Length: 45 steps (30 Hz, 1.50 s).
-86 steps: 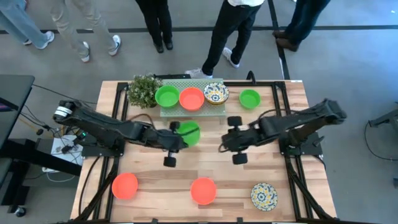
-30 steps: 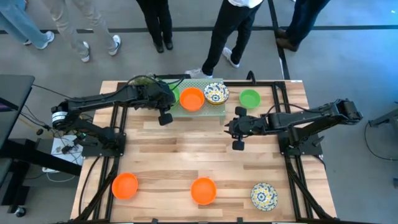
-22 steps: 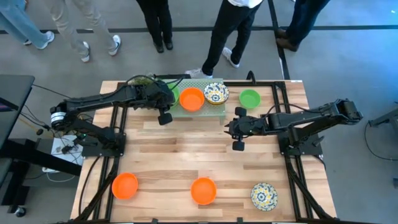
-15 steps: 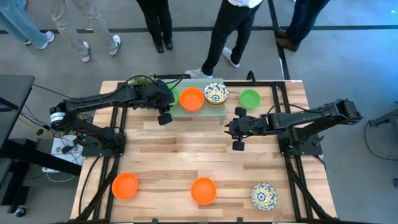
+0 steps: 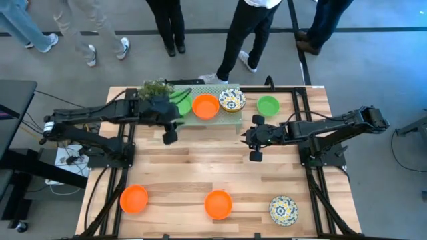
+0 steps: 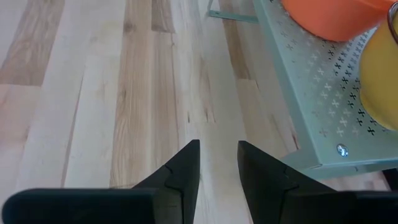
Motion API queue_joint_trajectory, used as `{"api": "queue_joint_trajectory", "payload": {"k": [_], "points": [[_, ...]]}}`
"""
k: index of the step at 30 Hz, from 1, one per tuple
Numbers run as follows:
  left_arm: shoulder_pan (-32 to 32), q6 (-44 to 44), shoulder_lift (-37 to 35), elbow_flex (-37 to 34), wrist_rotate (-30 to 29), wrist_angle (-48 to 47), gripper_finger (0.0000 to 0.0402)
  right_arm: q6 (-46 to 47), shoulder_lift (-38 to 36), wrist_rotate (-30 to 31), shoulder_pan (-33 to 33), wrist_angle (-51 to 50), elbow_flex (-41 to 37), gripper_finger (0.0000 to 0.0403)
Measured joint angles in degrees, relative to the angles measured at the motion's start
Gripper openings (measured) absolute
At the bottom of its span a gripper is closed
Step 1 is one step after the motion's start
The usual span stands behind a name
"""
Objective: Pick & Place Mini bowls
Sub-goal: Stack the green bowl on top of the green bowl on the shelf
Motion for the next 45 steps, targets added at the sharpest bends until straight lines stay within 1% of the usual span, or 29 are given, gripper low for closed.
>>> {"api": "queue_joint_trajectory", "payload": {"k": [5,9,14,18,22,28,32,37,38,42,45], "points": [[-7.9,-3.5,0.5,0.0,0.1,-0.1,0.0114,0.5,0.0,0.0,0.0,0.0,0.0,0.0103],[-12.9,-3.8,0.9,-1.0,0.1,0.4,0.0114,2.4,0.0,0.0,-0.1,-0.3,0.0,0.0103],[-17.0,-6.9,0.9,-4.7,-0.2,2.0,0.0114,3.3,0.0,0.1,-0.1,-0.6,0.0,0.0103],[-18.9,-8.6,1.0,-8.1,-0.7,4.0,0.0114,3.0,0.0,0.2,-1.6,-3.9,0.1,0.0103],[-19.6,-8.8,1.0,-10.3,-0.9,6.1,0.0114,3.5,0.0,0.2,-6.1,-9.7,0.1,0.0103],[-19.6,-8.8,0.9,-13.2,-0.9,10.0,0.0114,3.5,0.0,0.2,-14.8,-17.4,0.1,0.0103],[-19.6,-8.8,0.9,-14.4,-0.9,10.5,0.0114,3.1,0.0,0.1,-20.8,-19.3,0.0,0.0103],[-19.6,-8.6,0.9,-15.8,-0.9,11.5,0.0114,0.0,0.0,-0.1,-28.7,-20.7,0.0,0.0103],[-19.6,-8.6,0.9,-16.0,-0.9,11.8,0.0114,0.1,0.0,-1.0,-30.4,-20.6,0.0,0.0103],[-19.6,-8.6,0.9,-16.3,-0.8,11.9,0.0114,0.3,0.3,-8.5,-36.4,-20.4,0.0,0.0103],[-19.6,-8.6,0.9,-16.3,-0.8,12.4,0.0114,0.5,1.4,-8.9,-39.1,-20.5,0.0,0.0103]]}}
